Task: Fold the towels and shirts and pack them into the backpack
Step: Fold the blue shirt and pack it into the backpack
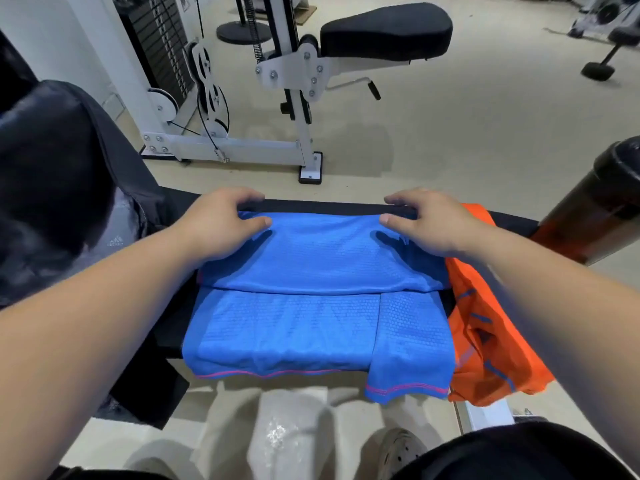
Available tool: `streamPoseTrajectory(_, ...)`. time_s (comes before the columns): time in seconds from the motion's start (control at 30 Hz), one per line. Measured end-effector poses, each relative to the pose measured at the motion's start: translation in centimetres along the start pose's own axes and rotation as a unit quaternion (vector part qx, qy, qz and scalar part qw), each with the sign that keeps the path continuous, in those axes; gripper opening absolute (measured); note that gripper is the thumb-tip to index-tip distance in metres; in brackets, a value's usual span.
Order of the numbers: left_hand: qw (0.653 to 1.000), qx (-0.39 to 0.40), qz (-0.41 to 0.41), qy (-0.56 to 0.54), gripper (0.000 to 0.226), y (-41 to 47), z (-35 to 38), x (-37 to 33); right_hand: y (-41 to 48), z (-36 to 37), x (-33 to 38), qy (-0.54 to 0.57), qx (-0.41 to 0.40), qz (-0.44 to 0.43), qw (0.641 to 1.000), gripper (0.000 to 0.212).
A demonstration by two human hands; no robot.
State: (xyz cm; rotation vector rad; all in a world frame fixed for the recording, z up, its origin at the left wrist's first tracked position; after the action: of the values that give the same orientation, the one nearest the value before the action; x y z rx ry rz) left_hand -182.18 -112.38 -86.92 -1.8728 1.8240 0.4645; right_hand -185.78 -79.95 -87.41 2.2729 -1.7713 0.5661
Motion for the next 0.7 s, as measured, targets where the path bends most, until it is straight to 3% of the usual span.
streamPoseTrajectory(0.1,0.999,0.004,-0.015,0.028,0.055,0.9,1.3,0.1,1.1,1.7,-0.8,-0.048,0.02,0.025,0.998,0.075)
streamPoseTrajectory(0.23,0.998,-0.023,-0.05,0.016,0.044,1.6,1.9,0.9,1.2,2.4,-1.7,-0.008,-0.007,0.044,0.999,0.049)
streamPoseTrajectory(0.33,0.997,-0.024,-0.073,-0.023,0.015,2.2,2.0,1.3,1.3,2.4,-1.9,0.07,-0.007,0.05,0.996,0.019)
streamPoseTrajectory(0.57,0.991,-0.063,-0.079,-0.085,0.013,5.4,0.9,0.4,3.7,0.6,-1.4,0.087,-0.069,0.059,0.992,0.026)
streamPoseTrajectory(0.7,0.981,-0.125,-0.053,-0.139,0.009,6.9,-1.8,-1.5,5.4,-2.4,-0.2,0.133,-0.158,0.059,0.977,0.021)
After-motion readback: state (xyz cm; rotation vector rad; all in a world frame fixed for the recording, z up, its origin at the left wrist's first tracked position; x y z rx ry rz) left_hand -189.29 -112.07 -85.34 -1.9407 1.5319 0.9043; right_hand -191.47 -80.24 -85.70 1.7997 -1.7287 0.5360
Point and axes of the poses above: each hand's wrist, its own y-axis towards the middle knuckle, its own z-axis out of the palm, x = y × z, the point moved 2 cm from there along y, towards the middle knuckle, and after that the axes turned 1 degree about y, right-handed, at the moved point
